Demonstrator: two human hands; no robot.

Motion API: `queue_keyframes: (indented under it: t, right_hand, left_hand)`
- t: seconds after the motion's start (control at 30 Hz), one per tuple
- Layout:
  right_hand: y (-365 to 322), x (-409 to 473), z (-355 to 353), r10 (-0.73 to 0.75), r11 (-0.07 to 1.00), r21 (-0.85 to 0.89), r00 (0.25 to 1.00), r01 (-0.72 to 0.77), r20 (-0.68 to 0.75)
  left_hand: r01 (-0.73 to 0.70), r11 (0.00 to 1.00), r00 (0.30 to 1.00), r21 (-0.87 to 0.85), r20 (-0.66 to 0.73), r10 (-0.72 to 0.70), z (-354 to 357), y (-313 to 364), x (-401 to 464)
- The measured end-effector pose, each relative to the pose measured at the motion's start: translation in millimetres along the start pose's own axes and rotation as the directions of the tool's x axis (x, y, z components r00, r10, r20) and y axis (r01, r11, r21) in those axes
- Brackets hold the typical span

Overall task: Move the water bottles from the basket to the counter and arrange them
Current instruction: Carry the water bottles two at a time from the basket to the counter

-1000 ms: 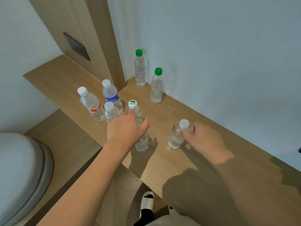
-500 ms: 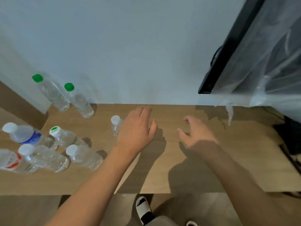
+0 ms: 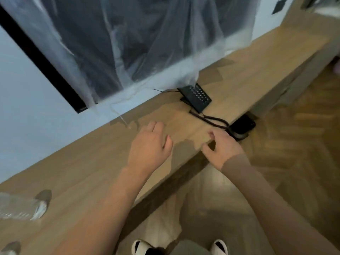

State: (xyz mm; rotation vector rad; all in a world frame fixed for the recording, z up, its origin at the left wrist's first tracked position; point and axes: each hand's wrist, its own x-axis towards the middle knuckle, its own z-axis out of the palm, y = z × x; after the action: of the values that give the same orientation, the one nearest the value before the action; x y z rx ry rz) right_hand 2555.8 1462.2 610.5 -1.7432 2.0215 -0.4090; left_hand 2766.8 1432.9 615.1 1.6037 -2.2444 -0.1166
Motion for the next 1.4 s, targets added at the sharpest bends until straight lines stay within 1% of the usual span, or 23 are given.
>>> queue_keyframes:
  t: [0.17, 0.27, 0.33, 0.37, 0.47, 0.63, 0.8, 0.93, 1.07, 1.23, 1.4]
  right_hand:
    - [125, -43, -70, 0.172, 0.982, 0.103, 0.979, -0.161, -0.11]
    - [186, -72, -107, 0.274, 0.958, 0.15, 0.939, -0.246, -0.208]
    - [219, -86, -129, 0.327, 0.939, 0.204, 0.901, -0.276, -0.286]
    - [234, -91, -140, 0.348, 0.933, 0.203, 0.884, -0.296, -0.313]
    - [276, -101, -168, 0.393, 0.919, 0.16, 0.86, -0.359, -0.325]
    - [339, -95, -199, 0.454, 0.891, 0.189, 0.828, -0.414, -0.328]
    - [409, -52, -233, 0.5, 0.865, 0.186, 0.782, -0.465, -0.373]
    - [466, 7, -271, 0.487, 0.873, 0.183, 0.786, -0.452, -0.38]
    - [518, 64, -325, 0.507, 0.861, 0.17, 0.79, -0.479, -0.344]
    - [590, 114, -377, 0.542, 0.839, 0.204, 0.746, -0.504, -0.386]
    - [675, 167, -419, 0.587, 0.809, 0.24, 0.721, -0.537, -0.367]
  left_hand:
    - [-0.133, 0.989, 0.991, -0.064, 0.025, 0.134, 48, 134, 32]
    - [-0.25, 0.964, 0.965, -0.096, 0.053, 0.255, 72, 208, 48]
    - [-0.317, 0.941, 0.944, -0.12, 0.06, 0.326, 85, 252, 60]
    - [-0.341, 0.93, 0.934, -0.133, 0.061, 0.352, 91, 273, 65]
    - [-0.419, 0.897, 0.9, -0.142, 0.068, 0.431, 111, 328, 82]
    - [-0.5, 0.846, 0.849, -0.187, 0.09, 0.521, 149, 402, 120]
    - [-0.549, 0.811, 0.816, -0.203, 0.078, 0.572, 200, 465, 177]
    - [-0.553, 0.808, 0.812, -0.203, 0.084, 0.577, 242, 516, 247]
    - [-0.557, 0.8, 0.806, -0.221, 0.088, 0.585, 270, 569, 320]
    - [-0.579, 0.771, 0.778, -0.265, 0.102, 0.619, 304, 646, 398]
    - [-0.615, 0.741, 0.737, -0.269, 0.137, 0.662, 355, 729, 461]
